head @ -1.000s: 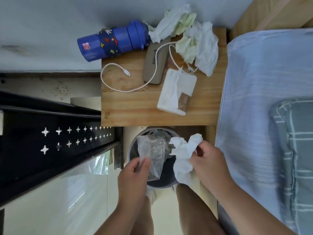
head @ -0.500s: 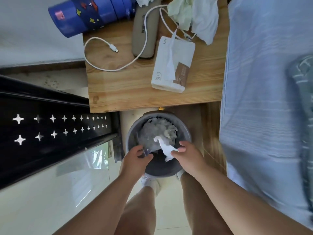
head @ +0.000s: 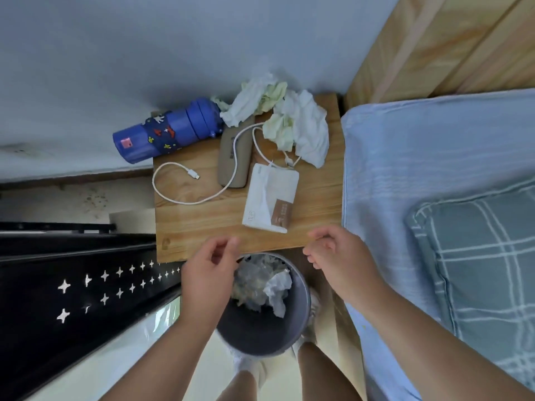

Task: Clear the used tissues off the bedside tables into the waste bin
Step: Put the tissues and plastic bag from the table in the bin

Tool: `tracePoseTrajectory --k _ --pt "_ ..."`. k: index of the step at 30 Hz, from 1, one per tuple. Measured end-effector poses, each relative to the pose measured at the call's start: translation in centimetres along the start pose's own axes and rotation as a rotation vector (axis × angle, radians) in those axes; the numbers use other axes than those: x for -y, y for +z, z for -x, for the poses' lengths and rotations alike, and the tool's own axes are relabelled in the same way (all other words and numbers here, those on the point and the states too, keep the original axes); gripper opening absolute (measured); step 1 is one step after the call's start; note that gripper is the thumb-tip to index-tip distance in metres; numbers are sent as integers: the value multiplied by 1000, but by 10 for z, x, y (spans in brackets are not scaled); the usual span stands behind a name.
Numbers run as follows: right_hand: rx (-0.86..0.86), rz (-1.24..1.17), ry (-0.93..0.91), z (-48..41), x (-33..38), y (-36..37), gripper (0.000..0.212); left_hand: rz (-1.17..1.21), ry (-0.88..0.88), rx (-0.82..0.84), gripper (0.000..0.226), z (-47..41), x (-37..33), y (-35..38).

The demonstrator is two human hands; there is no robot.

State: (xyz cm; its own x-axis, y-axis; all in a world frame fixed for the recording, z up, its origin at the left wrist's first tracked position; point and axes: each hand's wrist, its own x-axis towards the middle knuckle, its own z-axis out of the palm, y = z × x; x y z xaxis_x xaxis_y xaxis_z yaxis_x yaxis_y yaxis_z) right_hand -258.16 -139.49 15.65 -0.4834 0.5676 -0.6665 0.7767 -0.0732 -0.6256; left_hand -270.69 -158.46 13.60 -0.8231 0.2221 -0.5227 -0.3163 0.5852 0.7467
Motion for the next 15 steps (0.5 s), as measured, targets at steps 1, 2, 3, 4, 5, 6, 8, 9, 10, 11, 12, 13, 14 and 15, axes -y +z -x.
tracePoseTrajectory --k 1,2,3,4,5,6,8,9,10,11,12,13,14,15 --pt "-24 -10 -34 -9 13 -7 23 20 22 -12 16 -11 -14 0" --pt "-47 -14 -68 -19 27 -13 22 38 47 -22 16 -23 -29 2" --pt "-72 -6 -106 -29 38 -17 20 44 71 -28 14 -34 -41 3" --pt "-97 17 -149 -39 50 -22 19 43 97 -33 12 -46 -55 6" --pt "-120 54 -197 -49 62 -26 24 35 121 -33 11 -58 -68 8" --pt "-144 102 -242 -59 73 -29 36 21 147 -27 9 -68 -81 11" --pt "-185 194 -321 -79 92 -33 54 -40 209 -12 5 -87 -104 17" --pt "-202 229 -340 -90 99 -35 60 -87 248 -9 4 -97 -113 21" --pt "-215 261 -352 -101 105 -37 63 -147 292 -7 5 -106 -121 26" --pt "-225 291 -369 -112 108 -37 65 -217 343 -3 12 -115 -129 32" --pt "-233 322 -385 -122 111 -38 65 -293 391 10 24 -124 -134 39" --pt "-239 351 -395 -131 112 -37 66 -370 429 28 36 -131 -138 46" --pt "-243 370 -392 -140 112 -36 67 -437 453 46 45 -139 -141 53" --pt "-248 377 -382 -148 111 -35 70 -494 468 66 52 -146 -144 60"
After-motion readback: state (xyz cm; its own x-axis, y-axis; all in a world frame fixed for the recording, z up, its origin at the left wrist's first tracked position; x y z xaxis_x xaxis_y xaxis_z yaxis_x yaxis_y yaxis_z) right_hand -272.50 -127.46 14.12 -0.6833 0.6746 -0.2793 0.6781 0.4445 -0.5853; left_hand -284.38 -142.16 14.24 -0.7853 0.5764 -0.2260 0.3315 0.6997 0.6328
